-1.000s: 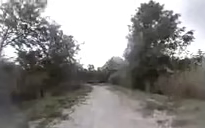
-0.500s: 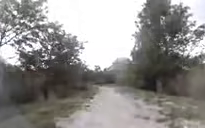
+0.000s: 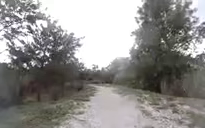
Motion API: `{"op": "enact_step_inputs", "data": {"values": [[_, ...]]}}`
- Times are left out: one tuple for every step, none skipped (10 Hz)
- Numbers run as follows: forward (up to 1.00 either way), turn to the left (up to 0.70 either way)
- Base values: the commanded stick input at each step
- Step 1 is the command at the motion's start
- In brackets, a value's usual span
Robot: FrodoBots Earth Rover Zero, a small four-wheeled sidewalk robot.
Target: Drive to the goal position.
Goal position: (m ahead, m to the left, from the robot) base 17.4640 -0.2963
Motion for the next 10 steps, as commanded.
{"op": "enact_step_inputs", "data": {"values": [[0.85,0.0],[0.85,0.0],[0.85,0.0],[0.85,0.0],[0.85,0.34],[0.85,0.34],[0.85,0.24],[0.85,0.13],[0.85,0.01],[0.85,0.0]]}}
